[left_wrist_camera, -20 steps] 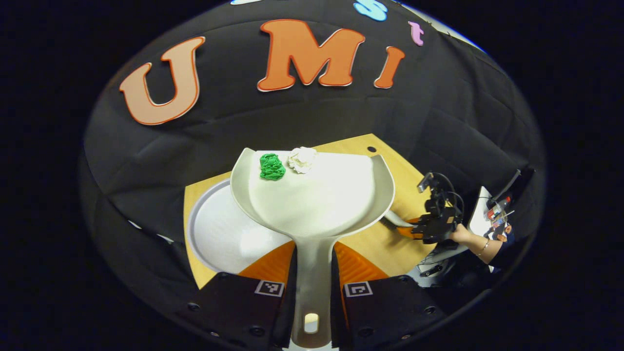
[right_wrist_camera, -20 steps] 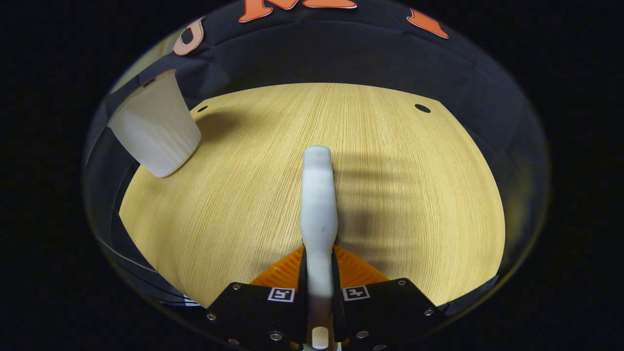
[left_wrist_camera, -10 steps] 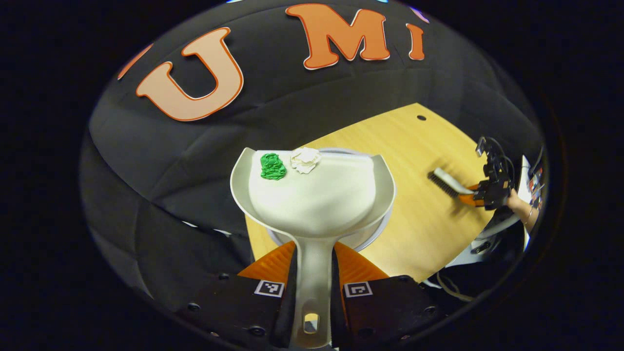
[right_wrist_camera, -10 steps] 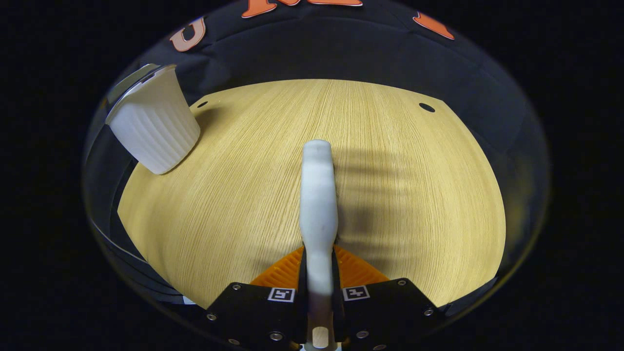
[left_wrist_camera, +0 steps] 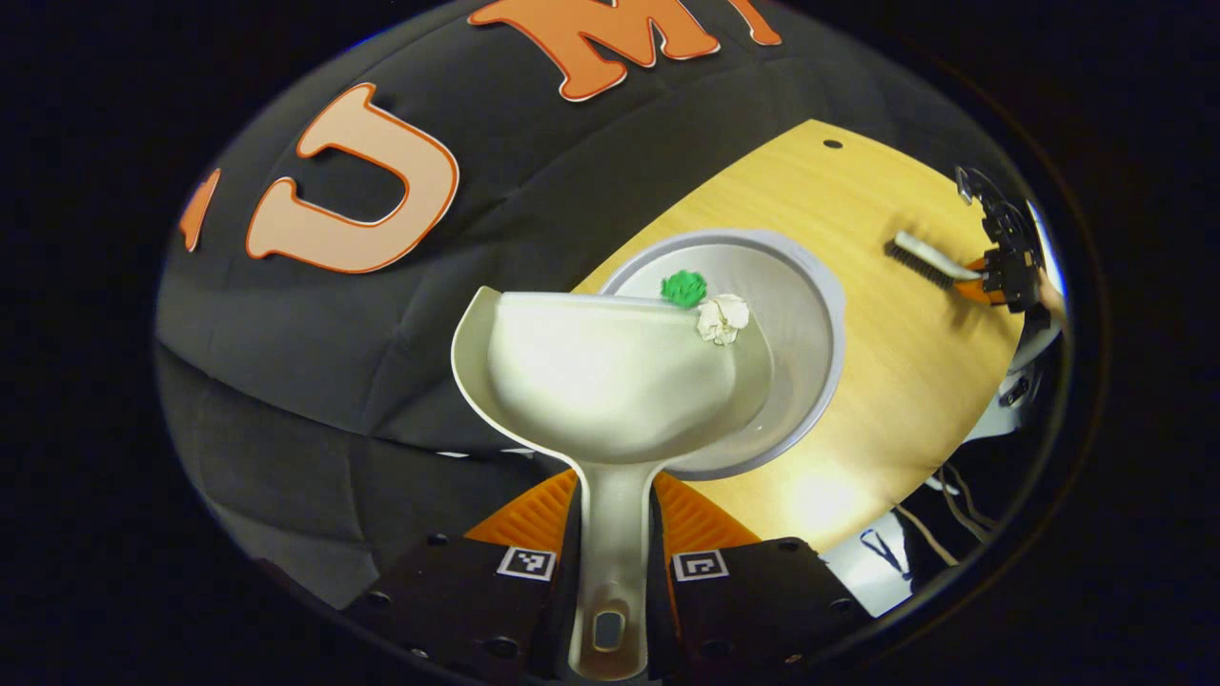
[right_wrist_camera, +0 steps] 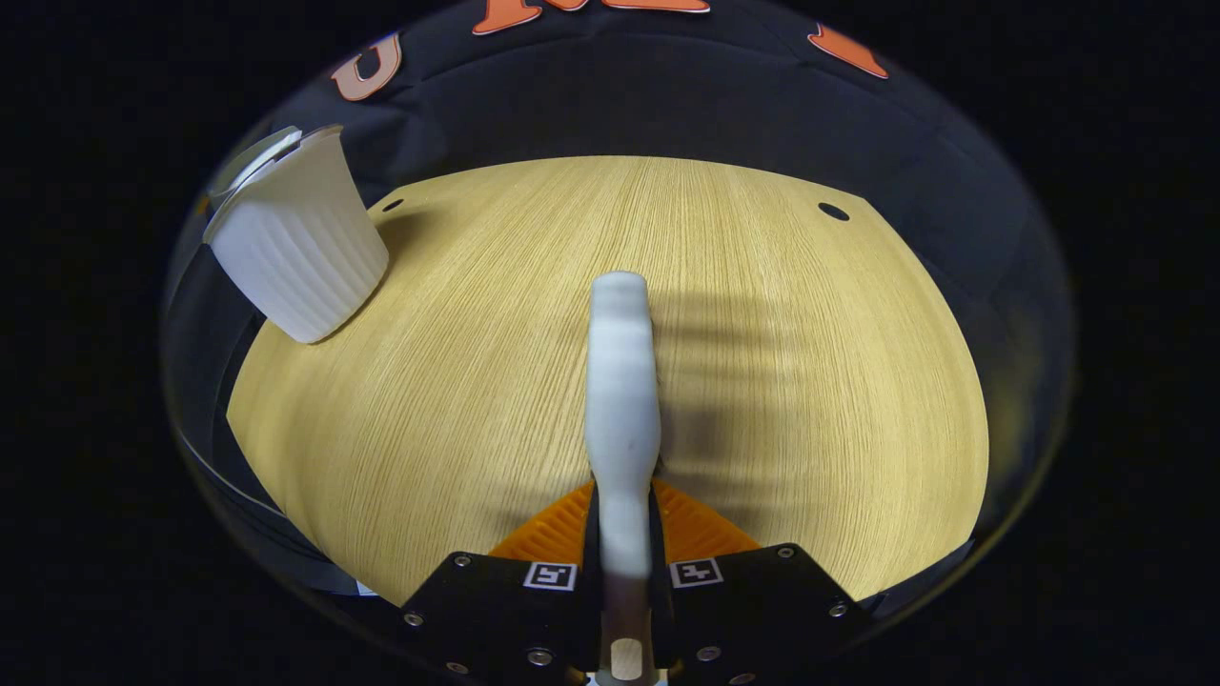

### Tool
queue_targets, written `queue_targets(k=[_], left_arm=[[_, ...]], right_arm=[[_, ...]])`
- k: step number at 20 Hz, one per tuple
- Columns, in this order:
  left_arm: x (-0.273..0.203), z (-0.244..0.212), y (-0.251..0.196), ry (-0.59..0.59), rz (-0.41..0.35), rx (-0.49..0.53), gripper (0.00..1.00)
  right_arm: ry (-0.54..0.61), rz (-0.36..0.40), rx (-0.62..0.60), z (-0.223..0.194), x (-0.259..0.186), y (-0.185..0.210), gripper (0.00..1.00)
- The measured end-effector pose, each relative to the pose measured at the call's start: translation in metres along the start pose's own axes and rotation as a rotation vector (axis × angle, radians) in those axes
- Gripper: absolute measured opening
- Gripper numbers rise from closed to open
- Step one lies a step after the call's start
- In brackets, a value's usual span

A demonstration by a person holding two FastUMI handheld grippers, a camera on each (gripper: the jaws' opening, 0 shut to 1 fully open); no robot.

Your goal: Pick up the small broom and dustpan from the desktop, sweep the trash into the dustpan with the broom, and then empty the trash into the garbage bin.

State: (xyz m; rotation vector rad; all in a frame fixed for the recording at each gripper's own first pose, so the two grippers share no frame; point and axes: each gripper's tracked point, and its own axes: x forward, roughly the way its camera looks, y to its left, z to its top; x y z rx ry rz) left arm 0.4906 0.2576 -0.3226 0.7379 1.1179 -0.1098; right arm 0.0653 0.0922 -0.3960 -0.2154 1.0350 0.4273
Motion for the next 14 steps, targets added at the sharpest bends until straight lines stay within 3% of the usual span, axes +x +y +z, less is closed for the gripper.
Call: queue_targets(k=[5, 11, 14], left_arm=[[-0.001, -0.006, 0.009, 0.044, 0.051, 0.090, 0.30], [-0.001, -0.002, 0.032, 0.072, 0.187, 0.281, 0.30], [-0.002, -0.001, 0.026, 0.060, 0.152, 0.231, 0.30]], right_arm=[[0.002, -0.001, 0.002, 0.000, 0.000, -0.001, 0.21], [0.004, -0.004, 0.004, 0.000, 0.001, -0.002, 0.21], [0.005, -0.004, 0.006, -0.001, -0.001, -0.001, 0.21]])
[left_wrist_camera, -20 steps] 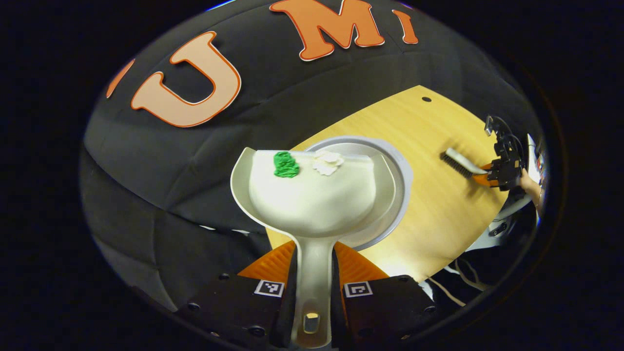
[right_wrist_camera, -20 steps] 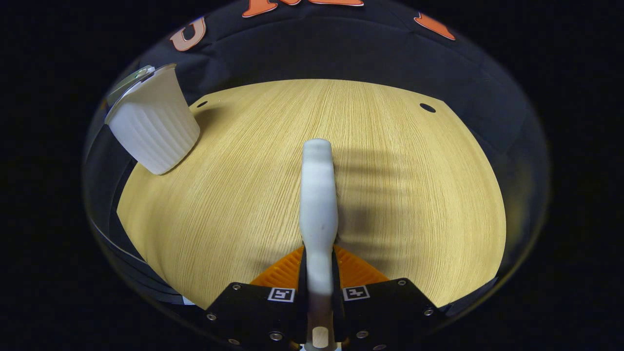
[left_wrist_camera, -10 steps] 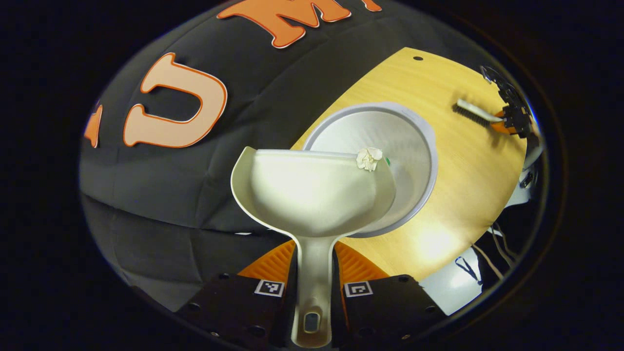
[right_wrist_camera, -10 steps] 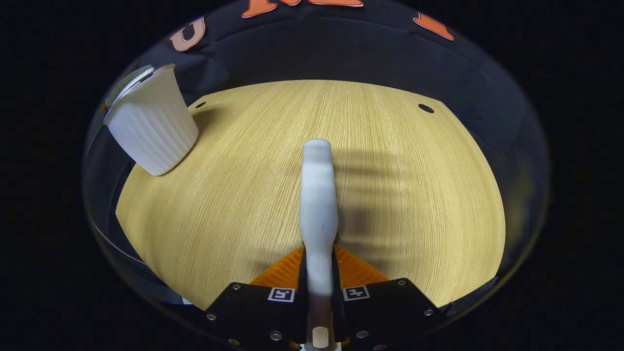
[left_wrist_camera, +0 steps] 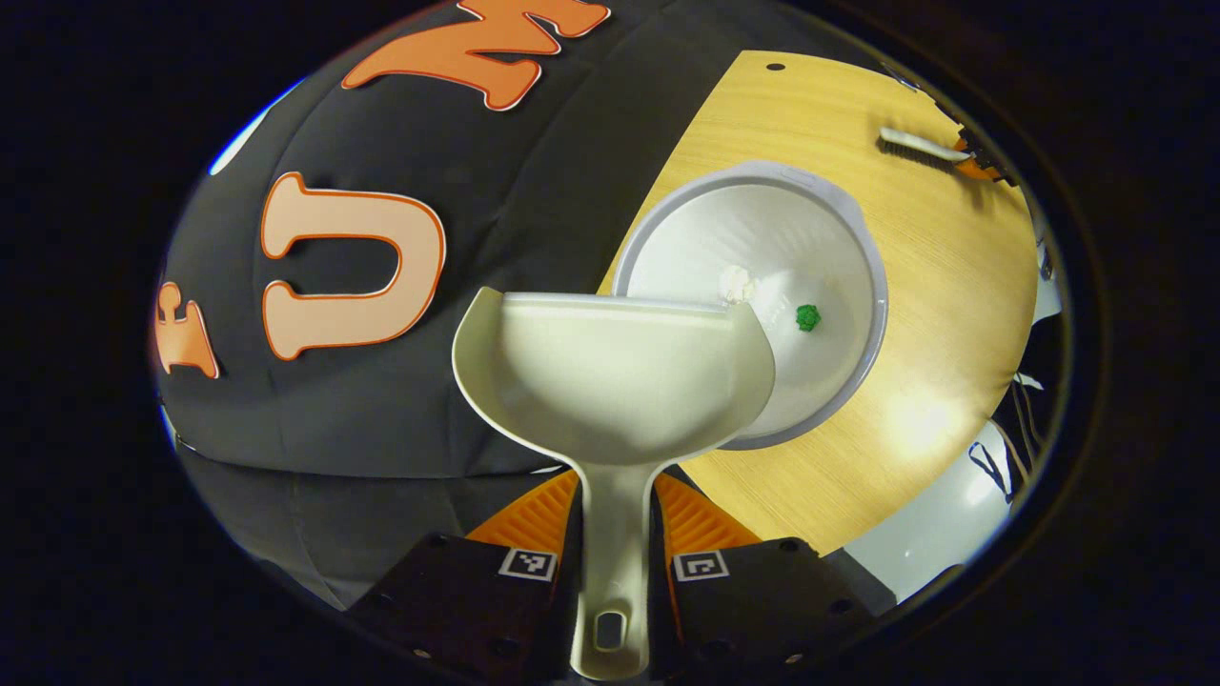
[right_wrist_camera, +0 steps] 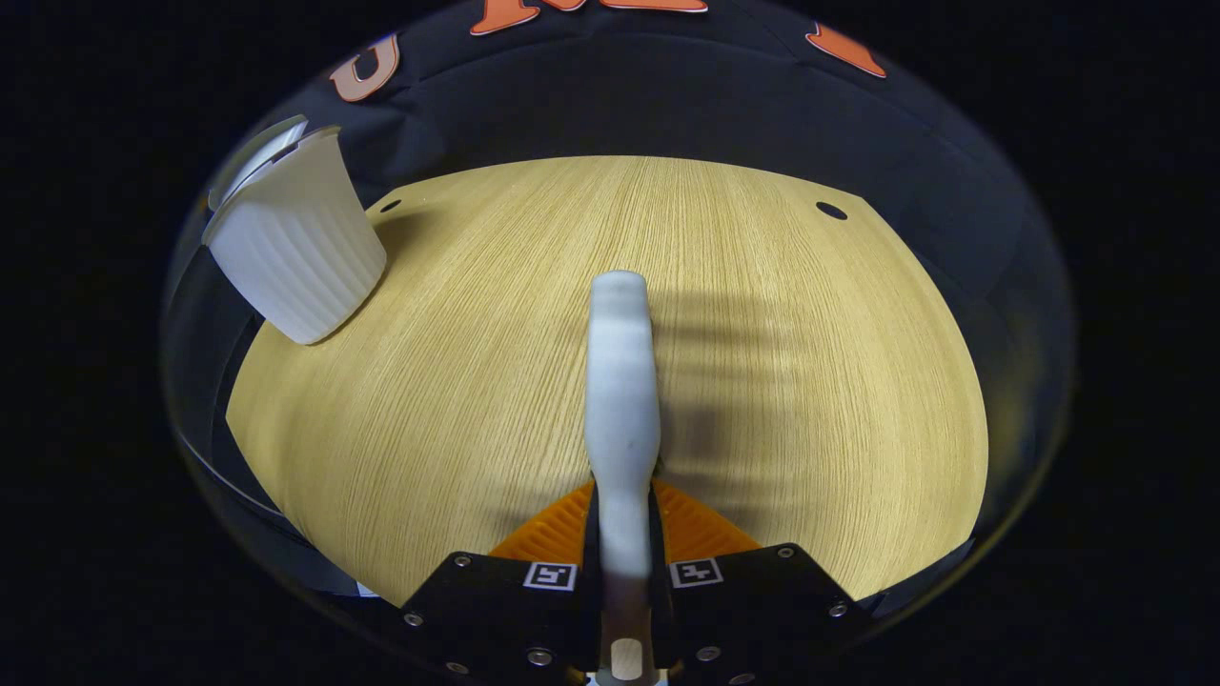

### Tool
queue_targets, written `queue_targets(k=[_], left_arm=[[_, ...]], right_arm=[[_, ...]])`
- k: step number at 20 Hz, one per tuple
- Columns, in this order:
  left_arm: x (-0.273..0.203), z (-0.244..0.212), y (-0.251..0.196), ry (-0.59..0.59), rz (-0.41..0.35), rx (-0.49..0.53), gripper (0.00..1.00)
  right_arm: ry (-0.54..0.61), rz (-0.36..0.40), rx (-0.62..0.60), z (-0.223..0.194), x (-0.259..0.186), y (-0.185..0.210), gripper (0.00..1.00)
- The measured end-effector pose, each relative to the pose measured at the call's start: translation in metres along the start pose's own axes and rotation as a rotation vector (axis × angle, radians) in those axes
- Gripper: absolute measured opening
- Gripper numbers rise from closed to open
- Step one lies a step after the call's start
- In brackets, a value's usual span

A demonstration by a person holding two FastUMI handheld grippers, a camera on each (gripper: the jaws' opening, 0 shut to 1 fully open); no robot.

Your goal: Pick up the small broom and dustpan from the desktop, sweep the trash into the dustpan with the broom, and then empty the trash into the garbage bin.

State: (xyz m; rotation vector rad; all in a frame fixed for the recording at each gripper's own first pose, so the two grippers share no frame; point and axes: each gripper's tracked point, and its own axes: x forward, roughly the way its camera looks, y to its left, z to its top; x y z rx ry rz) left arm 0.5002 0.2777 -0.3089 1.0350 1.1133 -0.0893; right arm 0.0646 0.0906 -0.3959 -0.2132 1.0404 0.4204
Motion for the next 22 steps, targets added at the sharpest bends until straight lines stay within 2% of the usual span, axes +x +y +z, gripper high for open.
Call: queue_targets(k=[5, 8, 11, 16, 19, 22], left_arm=[[0.008, 0.015, -0.029, -0.082, -0.162, -0.336, 0.30], [0.007, 0.022, -0.040, -0.136, -0.204, -0.509, 0.30], [0.003, 0.040, -0.032, -0.217, -0.195, -0.591, 0.30], [-0.021, 0.086, -0.023, -0.370, -0.268, -0.730, 0.30], [-0.042, 0.129, -0.045, -0.443, -0.330, -0.727, 0.30], [-0.069, 0.165, -0.079, -0.508, -0.425, -0.714, 0.30]], right_arm=[[0.002, 0.001, 0.028, 0.000, -0.001, -0.003, 0.21], [0.010, 0.004, 0.048, -0.002, -0.005, -0.004, 0.21], [0.015, 0.011, 0.071, -0.004, -0.004, -0.005, 0.21], [0.020, 0.006, 0.074, -0.002, -0.007, -0.008, 0.21], [0.024, 0.006, 0.064, 0.002, -0.011, -0.013, 0.21], [0.022, 0.007, 0.060, 0.008, -0.016, -0.021, 0.21]])
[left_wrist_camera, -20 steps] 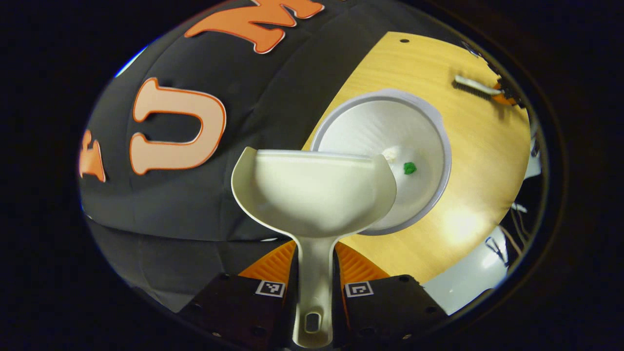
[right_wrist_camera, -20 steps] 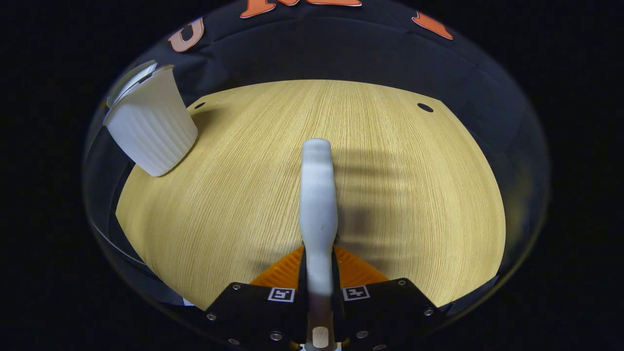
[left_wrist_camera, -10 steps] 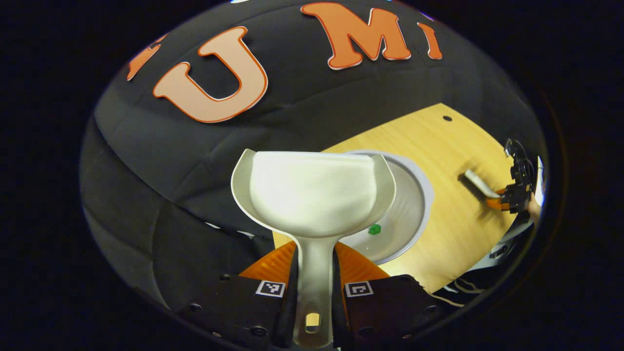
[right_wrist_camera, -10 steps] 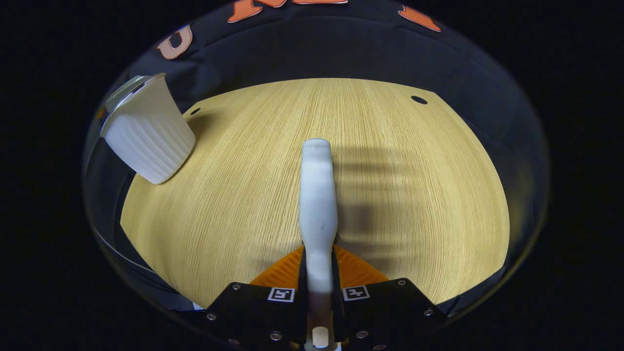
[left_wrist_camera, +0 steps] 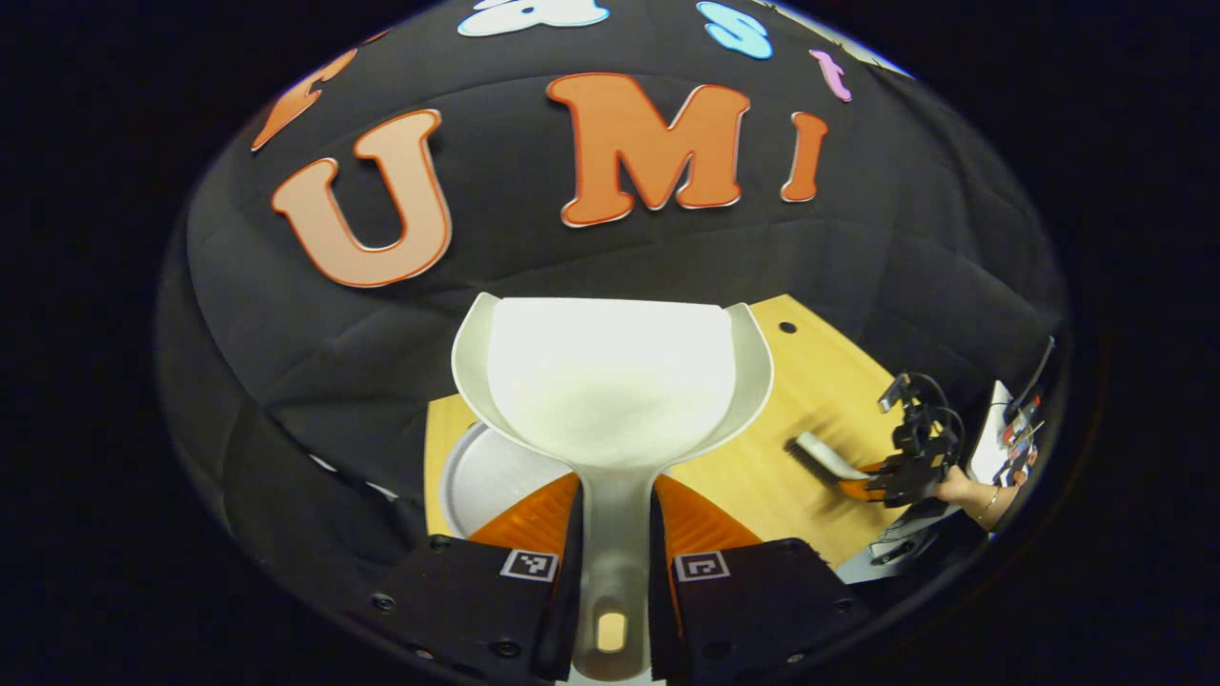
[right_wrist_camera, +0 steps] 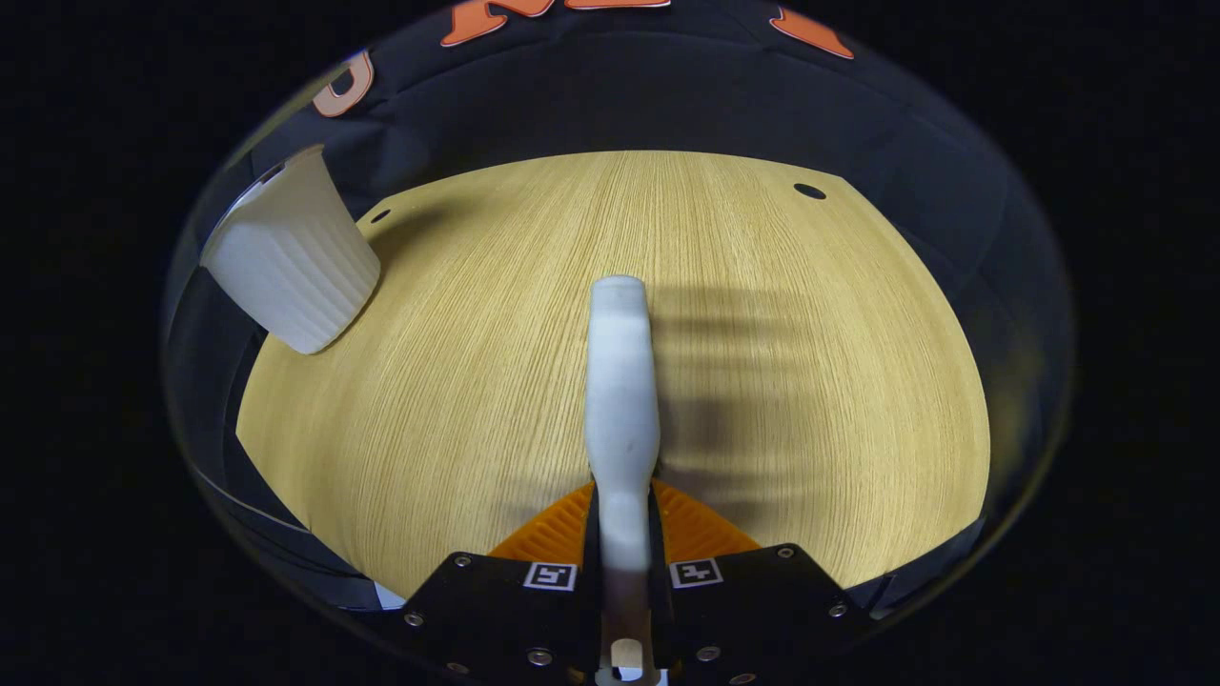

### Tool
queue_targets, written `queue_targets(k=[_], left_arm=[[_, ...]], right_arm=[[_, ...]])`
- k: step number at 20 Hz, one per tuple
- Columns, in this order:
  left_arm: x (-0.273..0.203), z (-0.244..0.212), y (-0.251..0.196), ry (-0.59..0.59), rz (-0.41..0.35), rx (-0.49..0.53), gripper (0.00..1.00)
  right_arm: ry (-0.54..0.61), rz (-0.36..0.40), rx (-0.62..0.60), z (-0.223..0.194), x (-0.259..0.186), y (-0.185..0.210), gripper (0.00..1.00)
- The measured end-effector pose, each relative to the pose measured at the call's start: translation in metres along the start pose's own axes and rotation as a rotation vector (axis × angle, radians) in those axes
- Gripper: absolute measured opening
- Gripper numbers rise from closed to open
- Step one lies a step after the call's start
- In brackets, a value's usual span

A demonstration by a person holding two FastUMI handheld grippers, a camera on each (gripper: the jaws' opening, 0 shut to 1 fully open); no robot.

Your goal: Pick up the small broom and dustpan from the desktop, sweep the trash into the dustpan with the broom, and then empty the trash into the garbage bin.

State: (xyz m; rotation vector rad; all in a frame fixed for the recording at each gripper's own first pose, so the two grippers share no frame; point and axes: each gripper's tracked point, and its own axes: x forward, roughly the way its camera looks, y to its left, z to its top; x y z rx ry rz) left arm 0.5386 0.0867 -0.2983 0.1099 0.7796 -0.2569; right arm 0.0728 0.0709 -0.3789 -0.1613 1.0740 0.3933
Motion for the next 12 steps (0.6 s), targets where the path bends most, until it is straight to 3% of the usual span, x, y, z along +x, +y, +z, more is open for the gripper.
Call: queue_targets(k=[3, 4, 12], left_arm=[[0.010, -0.005, -0.038, 0.006, -0.093, -0.003, 0.34], [0.014, -0.012, -0.042, 0.021, -0.107, 0.008, 0.30], [0.064, -0.088, -0.110, 0.136, -0.199, -0.026, 0.30]], right_arm=[[-0.007, 0.006, 0.002, 0.011, -0.006, -0.007, 0.21], [-0.010, 0.008, 0.005, 0.015, -0.008, -0.009, 0.21], [-0.011, 0.022, 0.005, 0.054, -0.018, -0.032, 0.21]])
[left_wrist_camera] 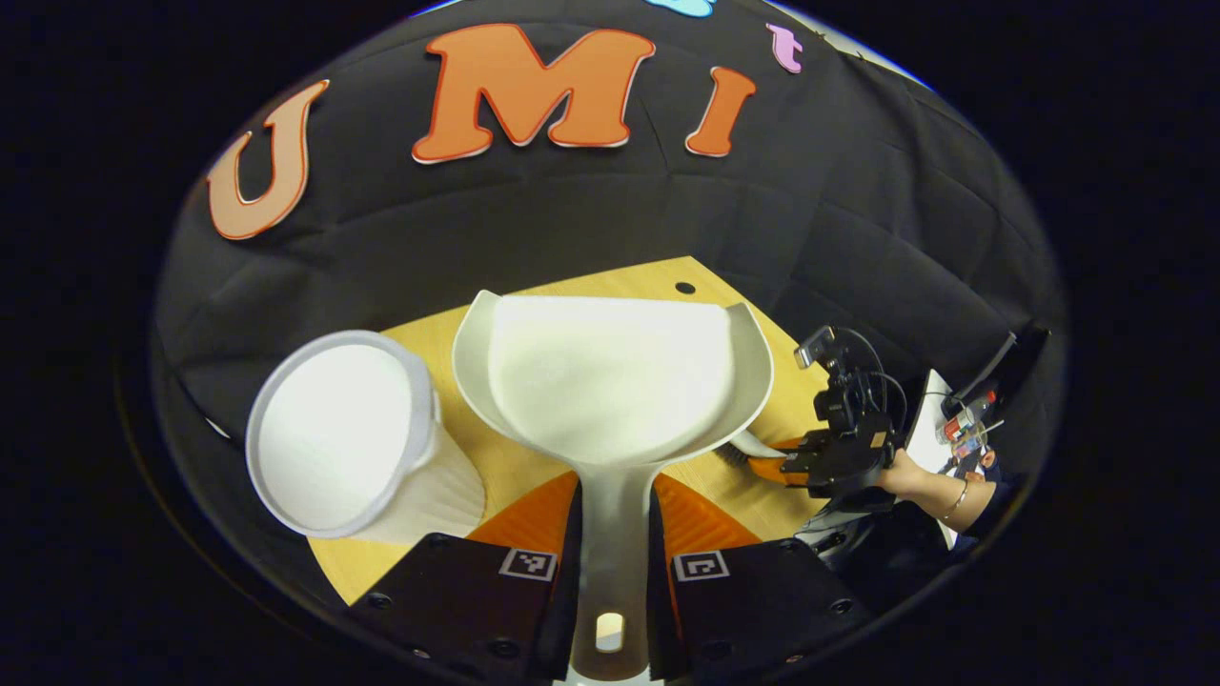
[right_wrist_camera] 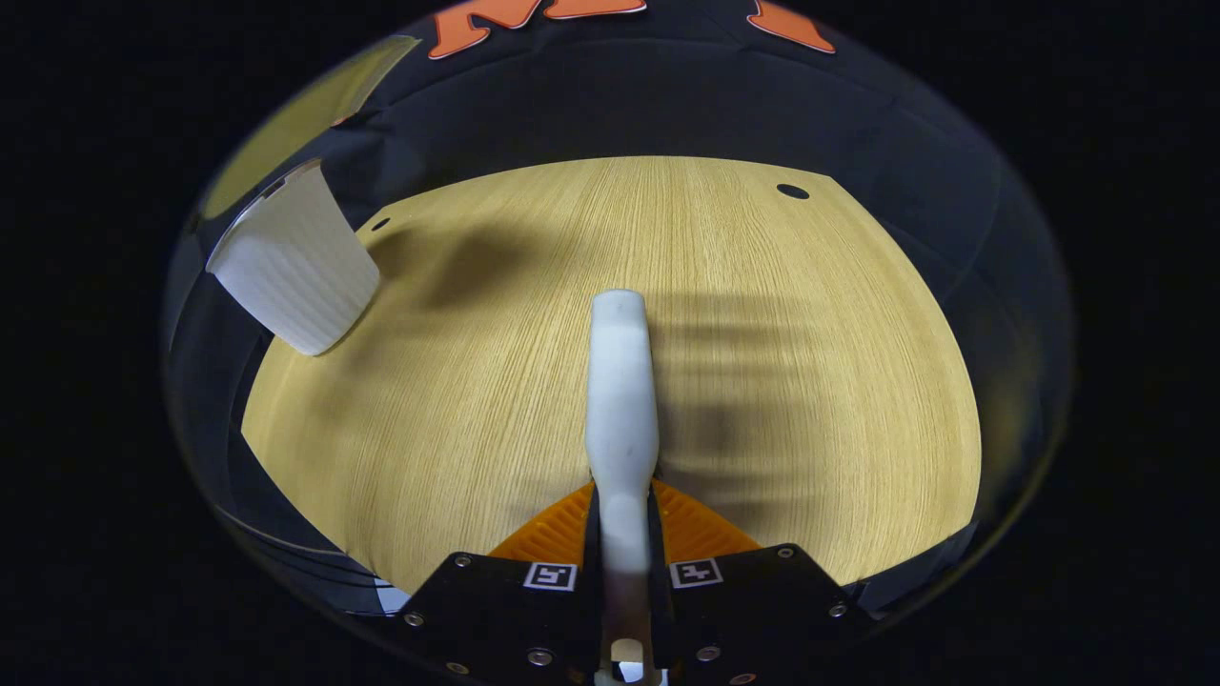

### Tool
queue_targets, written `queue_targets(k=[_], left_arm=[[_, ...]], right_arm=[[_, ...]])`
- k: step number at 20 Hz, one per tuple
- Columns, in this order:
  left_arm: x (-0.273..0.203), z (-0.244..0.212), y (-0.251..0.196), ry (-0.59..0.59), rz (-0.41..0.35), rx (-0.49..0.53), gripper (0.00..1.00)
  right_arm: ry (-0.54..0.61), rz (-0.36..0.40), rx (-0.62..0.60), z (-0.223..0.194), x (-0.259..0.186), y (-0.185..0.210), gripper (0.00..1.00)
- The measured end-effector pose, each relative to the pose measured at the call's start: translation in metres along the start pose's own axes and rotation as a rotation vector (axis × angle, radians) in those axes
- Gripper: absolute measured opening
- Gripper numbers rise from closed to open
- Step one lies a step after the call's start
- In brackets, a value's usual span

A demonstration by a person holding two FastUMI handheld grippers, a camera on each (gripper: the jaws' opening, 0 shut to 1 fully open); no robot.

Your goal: Pick up the small broom and dustpan from the desktop, sweep the trash into the dustpan with the broom, and then empty the trash into the garbage bin.

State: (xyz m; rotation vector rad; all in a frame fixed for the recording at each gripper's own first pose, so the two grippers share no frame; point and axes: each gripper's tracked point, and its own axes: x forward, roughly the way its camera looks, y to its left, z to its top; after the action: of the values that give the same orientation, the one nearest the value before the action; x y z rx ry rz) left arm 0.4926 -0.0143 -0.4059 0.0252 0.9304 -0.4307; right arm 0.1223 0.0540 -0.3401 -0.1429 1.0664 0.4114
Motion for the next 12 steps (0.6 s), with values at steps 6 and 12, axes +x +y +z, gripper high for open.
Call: queue_targets(k=[6, 12], left_arm=[[0.065, -0.066, -0.010, 0.070, 0.032, -0.126, 0.30], [0.127, -0.127, 0.011, 0.131, 0.211, -0.174, 0.31]], right_arm=[[-0.003, 0.002, -0.003, -0.005, 0.001, 0.001, 0.21], [-0.003, -0.032, 0.009, -0.009, 0.001, 0.003, 0.21]])
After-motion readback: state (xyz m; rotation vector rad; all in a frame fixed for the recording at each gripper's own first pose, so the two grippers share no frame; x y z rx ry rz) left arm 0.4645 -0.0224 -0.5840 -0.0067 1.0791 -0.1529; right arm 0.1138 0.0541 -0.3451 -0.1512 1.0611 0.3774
